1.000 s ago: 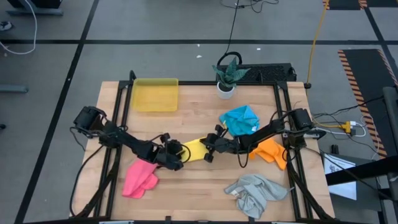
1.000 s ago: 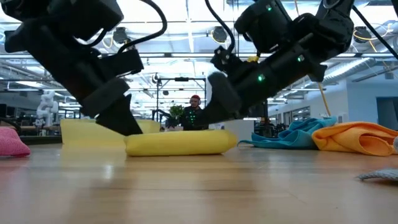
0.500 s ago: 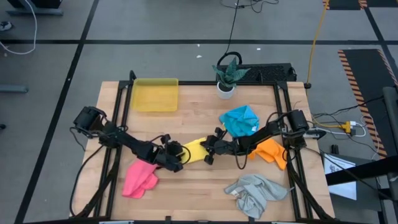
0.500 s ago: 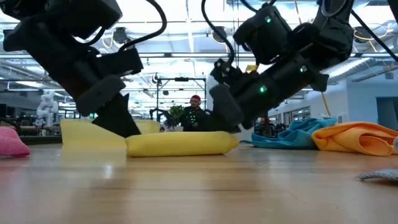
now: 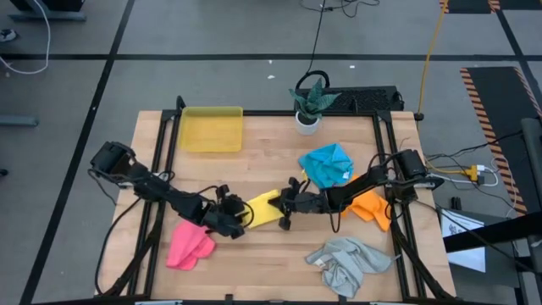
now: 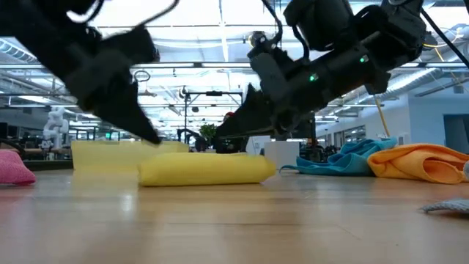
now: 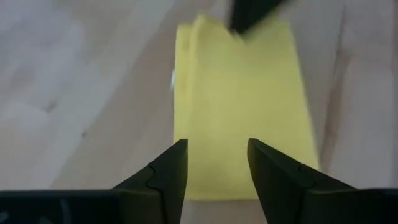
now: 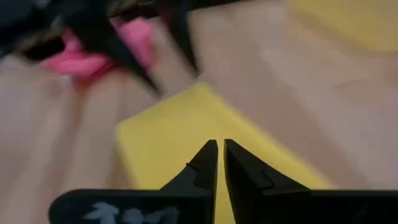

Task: Fold microfiber towels
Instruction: Fold the yellow microfiber cloth

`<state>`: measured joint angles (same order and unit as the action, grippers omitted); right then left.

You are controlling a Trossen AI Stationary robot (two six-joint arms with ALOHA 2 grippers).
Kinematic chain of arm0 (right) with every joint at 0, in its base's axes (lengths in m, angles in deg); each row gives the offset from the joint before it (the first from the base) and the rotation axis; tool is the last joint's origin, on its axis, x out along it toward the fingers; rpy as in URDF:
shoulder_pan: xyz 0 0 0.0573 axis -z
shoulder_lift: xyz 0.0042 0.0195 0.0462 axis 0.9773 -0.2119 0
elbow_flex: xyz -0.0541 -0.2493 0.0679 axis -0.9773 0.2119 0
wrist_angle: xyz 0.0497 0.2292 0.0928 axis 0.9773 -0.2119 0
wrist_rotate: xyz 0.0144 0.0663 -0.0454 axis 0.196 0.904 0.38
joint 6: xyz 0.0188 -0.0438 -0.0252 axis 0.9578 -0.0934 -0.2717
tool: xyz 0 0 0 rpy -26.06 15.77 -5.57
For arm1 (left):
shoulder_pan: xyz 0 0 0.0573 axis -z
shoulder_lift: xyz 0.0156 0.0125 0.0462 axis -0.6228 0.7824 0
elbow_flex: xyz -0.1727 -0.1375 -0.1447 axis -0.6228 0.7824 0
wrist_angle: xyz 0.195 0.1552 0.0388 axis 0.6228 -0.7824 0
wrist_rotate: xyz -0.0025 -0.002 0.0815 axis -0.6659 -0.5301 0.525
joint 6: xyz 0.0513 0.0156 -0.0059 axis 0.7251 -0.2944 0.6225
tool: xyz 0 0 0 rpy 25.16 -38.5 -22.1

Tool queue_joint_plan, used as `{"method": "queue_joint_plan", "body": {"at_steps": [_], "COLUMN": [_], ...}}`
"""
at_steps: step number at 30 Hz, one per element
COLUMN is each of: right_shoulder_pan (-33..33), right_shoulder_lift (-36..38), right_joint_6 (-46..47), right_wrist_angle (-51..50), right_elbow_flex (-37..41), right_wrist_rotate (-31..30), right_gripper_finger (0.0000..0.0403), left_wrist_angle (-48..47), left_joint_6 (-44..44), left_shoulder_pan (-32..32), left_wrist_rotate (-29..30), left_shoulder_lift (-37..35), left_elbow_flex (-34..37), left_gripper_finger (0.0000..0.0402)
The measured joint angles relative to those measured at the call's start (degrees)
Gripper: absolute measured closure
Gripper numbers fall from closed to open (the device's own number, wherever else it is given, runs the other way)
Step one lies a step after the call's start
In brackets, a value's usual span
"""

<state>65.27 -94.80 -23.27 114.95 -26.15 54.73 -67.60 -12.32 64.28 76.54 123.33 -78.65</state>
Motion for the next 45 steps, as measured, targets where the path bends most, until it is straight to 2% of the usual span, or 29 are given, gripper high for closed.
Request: {"method": "queue_joint_plan", "body": {"at_steps": [4,10,17,20,23,27,34,40,45], "right_shoulder_pan": [-1.3,-1.1,0.1,0.1,-0.3,-0.5,3.5,6.3,5.7], "right_shoulder_lift": [-0.2,-0.2,0.4,1.7,2.4,1.3,-4.9,-10.6,-9.7], "right_joint_6": [1.4,1.4,0.9,1.3,1.4,1.1,3.3,5.9,3.0], "right_wrist_angle": [-3.0,-6.1,-11.4,-12.9,-10.6,-1.3,5.8,10.5,9.6], "right_elbow_flex": [0.0,0.0,0.0,0.0,0.1,0.0,0.0,0.0,0.0], "right_wrist_rotate": [0.3,0.2,-0.1,-3.2,-4.4,-3.1,-2.9,-2.8,-3.0], "right_gripper_finger": [0.0385,0.0385,0.0385,0.0385,0.0385,0.0385,0.0385,0.0385,0.0385], "left_wrist_angle": [-1.1,-5.7,-6.5,-6.4,-5.9,-4.5,-4.4,-4.9,-5.0], "left_joint_6": [0.4,-2.3,-3.3,-3.5,-3.1,-2.4,-2.3,-2.3,-2.2], "left_shoulder_pan": [0.1,-1.9,-1.7,-1.0,-0.1,0.0,-0.5,-0.5,-0.1], "left_wrist_rotate": [2.7,2.4,-2.1,-3.1,-3.4,-3.4,-3.3,-3.4,-3.4], "left_shoulder_lift": [-0.1,2.7,4.9,4.8,3.9,3.8,3.9,3.9,3.9], "left_elbow_flex": [0.0,0.1,0.0,0.0,0.0,0.0,0.0,0.0,0.0], "left_gripper_finger": [0.0232,0.0232,0.0232,0.0232,0.0232,0.0232,0.0232,0.0232,0.0232]}}
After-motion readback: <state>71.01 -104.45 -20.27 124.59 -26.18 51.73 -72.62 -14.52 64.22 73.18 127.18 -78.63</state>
